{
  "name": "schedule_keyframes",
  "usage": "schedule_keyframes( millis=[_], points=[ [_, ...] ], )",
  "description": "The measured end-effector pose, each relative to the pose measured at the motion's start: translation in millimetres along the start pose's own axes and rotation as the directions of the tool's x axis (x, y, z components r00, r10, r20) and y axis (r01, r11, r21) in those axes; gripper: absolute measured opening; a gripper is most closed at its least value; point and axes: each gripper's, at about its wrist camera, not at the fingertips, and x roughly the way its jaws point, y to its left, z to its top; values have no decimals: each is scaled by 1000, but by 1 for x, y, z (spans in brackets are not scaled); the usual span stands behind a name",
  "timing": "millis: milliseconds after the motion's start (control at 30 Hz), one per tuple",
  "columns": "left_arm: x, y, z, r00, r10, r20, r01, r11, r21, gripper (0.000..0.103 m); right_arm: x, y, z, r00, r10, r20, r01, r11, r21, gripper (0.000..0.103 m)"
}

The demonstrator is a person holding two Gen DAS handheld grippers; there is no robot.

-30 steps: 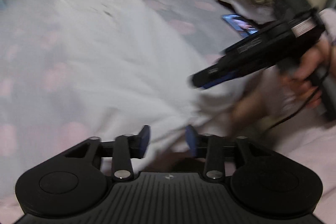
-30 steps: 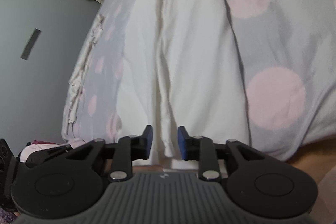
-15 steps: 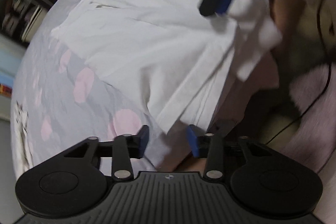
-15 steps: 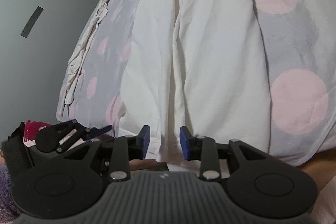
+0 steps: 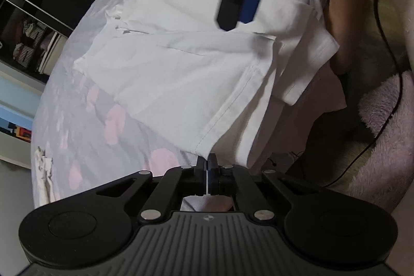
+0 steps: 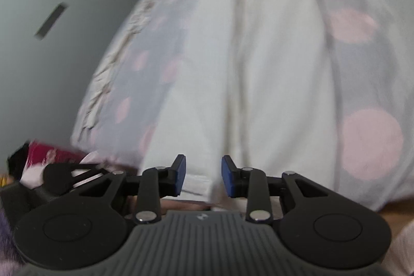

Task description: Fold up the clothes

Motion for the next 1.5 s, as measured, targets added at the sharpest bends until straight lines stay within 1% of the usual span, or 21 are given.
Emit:
schedule_keyframes(
  millis=[67,167,200,300,367,400,467,500,533,567,600,733,900,1000,1067,1133,1233,1333,1367,1433,1500],
  points=[
    [1,1,2,1000,2,3,-2,1000,-12,0,5,14,-4,1000,-1,-26,-2,996,-89,35],
    [2,1,3,1000,-10,0,10,1000,-15,0,21,33,-12,996,-64,-66,47,970,-237,35],
    [3,5,2,1000,-21,-2,21,999,-42,0,26,38,-15,994,-86,-72,62,955,-289,35],
    [5,16,1,999,-50,-3,49,991,-126,0,41,55,-25,983,-174,-62,127,878,-462,36],
    [4,24,0,998,-63,3,62,983,-172,0,50,62,-33,970,-238,-58,167,816,-553,42],
    [4,27,-1,998,-70,5,69,979,-194,0,53,63,-36,964,-261,-55,182,795,-579,43],
    [2,30,-2,997,-81,13,82,973,-214,0,57,63,-38,955,-291,-49,207,778,-593,39],
    [1,31,-2,996,-86,17,88,971,-223,0,59,62,-37,953,-298,-47,213,776,-593,32],
    [1,30,-2,996,-84,18,86,973,-214,0,60,61,-35,954,-296,-47,213,782,-586,15],
    [0,28,-1,997,-81,18,83,975,-205,0,59,61,-33,956,-291,-45,212,787,-580,12],
    [0,27,-1,997,-79,19,81,977,-197,0,56,61,-33,958,-284,-36,212,790,-576,4],
    [-2,21,1,997,-72,24,75,985,-155,0,34,71,-32,965,-262,24,230,795,-562,3],
    [-7,10,9,997,-63,44,66,996,-58,0,9,78,-33,951,-301,66,287,785,-549,3],
    [-2,-1,13,996,-77,35,77,997,-5,0,7,82,-39,926,-368,77,342,736,-584,0],
    [7,-10,12,998,-64,-9,64,997,44,0,10,82,-42,918,-392,62,348,720,-600,0],
    [12,-12,6,997,-64,-33,66,997,50,0,9,79,-43,922,-384,45,334,732,-594,0],
    [12,-7,2,996,-80,-29,81,997,16,0,11,79,-43,920,-385,72,349,724,-595,3],
    [12,-4,2,996,-85,-23,85,996,0,0,13,77,-34,929,-356,102,347,741,-575,7],
    [12,-5,3,996,-83,-23,83,997,4,0,16,76,-29,926,-360,113,359,747,-560,11],
    [12,-6,2,997,-78,-23,78,997,6,0,22,72,-17,926,-353,137,371,774,-514,38],
    [12,-6,3,997,-74,-22,74,997,3,0,32,68,-8,939,-320,128,342,812,-474,38]
  ],
)
